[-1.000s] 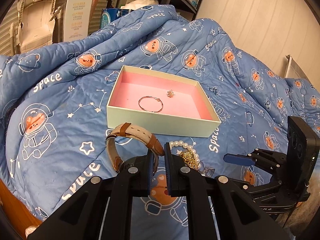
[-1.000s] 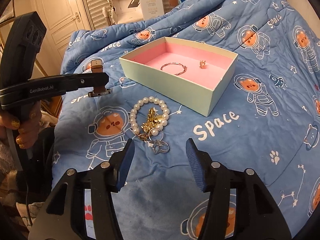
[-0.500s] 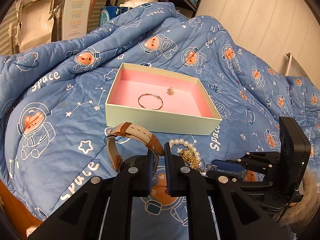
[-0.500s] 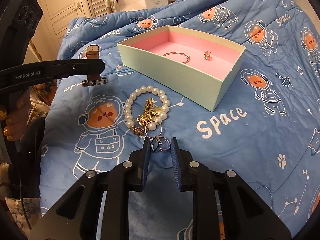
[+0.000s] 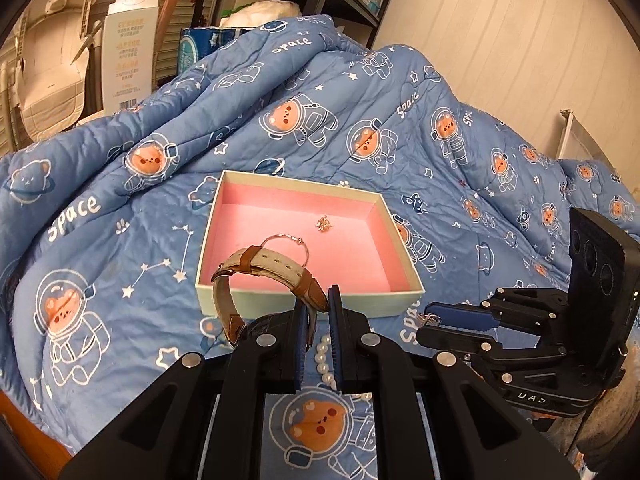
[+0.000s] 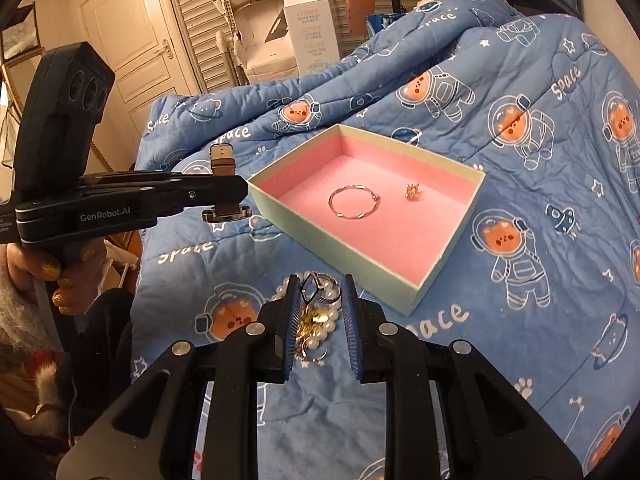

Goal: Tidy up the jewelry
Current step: 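Carry the watch and ring into the box and open both tools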

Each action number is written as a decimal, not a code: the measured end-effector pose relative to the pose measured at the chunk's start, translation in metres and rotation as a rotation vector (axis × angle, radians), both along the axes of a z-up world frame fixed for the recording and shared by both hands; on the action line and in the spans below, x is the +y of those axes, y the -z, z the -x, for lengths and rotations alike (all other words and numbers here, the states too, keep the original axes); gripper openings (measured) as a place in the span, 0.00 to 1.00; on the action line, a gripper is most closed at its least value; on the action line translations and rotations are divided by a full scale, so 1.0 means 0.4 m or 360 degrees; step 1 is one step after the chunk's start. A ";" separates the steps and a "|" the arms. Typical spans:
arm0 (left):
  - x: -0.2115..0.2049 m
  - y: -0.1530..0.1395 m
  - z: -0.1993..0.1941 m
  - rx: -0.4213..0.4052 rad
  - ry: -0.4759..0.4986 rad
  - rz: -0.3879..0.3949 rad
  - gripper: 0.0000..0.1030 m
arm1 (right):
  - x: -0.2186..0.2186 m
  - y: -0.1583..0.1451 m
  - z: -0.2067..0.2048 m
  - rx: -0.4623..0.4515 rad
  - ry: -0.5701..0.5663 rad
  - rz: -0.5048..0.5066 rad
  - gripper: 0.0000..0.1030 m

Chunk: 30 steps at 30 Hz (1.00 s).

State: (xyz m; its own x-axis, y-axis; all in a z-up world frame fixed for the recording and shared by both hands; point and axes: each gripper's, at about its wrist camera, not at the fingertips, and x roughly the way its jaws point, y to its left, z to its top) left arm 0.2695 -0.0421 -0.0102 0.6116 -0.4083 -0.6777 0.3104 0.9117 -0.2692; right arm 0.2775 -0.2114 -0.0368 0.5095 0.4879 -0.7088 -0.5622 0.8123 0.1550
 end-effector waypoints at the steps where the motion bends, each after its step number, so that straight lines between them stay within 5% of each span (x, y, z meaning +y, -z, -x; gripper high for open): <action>1: -0.004 -0.006 -0.021 0.0003 0.0003 -0.0011 0.09 | 0.006 -0.006 -0.016 -0.0016 -0.0010 0.0023 0.21; 18: -0.074 0.065 -0.324 0.0278 -0.0011 -0.0033 0.09 | 0.061 0.059 -0.246 0.0066 -0.0001 0.0260 0.21; 30: -0.121 0.109 -0.380 0.0240 -0.0042 -0.0135 0.10 | 0.090 0.105 -0.306 0.0136 -0.0016 0.0335 0.21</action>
State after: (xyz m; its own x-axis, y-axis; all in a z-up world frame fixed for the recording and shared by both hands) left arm 0.4215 -0.0907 -0.0538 0.5099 -0.3312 -0.7939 0.2480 0.9403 -0.2330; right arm 0.3997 -0.1752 -0.0790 0.4390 0.3295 -0.8359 -0.5626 0.8262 0.0302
